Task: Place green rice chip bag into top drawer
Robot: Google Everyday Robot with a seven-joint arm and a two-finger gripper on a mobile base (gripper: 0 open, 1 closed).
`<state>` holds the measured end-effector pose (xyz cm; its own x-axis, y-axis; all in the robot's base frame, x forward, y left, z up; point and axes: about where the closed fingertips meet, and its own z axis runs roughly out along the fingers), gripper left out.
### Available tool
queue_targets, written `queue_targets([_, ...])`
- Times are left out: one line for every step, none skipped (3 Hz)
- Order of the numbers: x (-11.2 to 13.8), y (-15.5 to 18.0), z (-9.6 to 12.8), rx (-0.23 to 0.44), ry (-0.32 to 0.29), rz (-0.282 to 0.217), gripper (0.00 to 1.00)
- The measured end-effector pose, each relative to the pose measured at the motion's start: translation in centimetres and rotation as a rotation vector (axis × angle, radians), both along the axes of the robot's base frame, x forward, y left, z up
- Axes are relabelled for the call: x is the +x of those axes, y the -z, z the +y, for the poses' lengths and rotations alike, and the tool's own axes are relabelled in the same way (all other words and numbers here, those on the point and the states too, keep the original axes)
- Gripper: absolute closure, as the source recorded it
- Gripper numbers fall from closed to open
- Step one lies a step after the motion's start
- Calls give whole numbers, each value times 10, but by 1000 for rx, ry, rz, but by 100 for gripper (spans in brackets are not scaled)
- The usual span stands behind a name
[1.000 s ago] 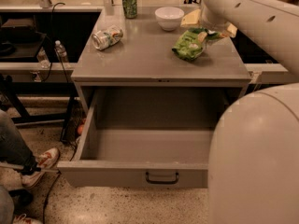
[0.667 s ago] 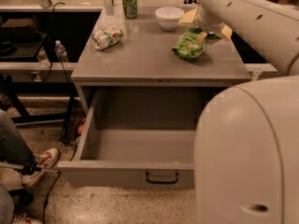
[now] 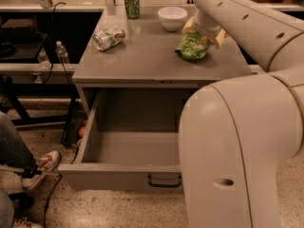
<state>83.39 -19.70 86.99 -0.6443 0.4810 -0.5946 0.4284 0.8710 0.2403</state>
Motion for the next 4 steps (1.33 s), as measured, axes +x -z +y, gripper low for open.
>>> queue_targets([-3, 0, -2, 13, 31, 10, 46])
queue_targets([-18, -7, -12, 44, 39, 1, 76])
queue_targets([-50, -24, -34, 103, 64, -30, 100])
queue_targets([-50, -24, -34, 103, 64, -30, 100])
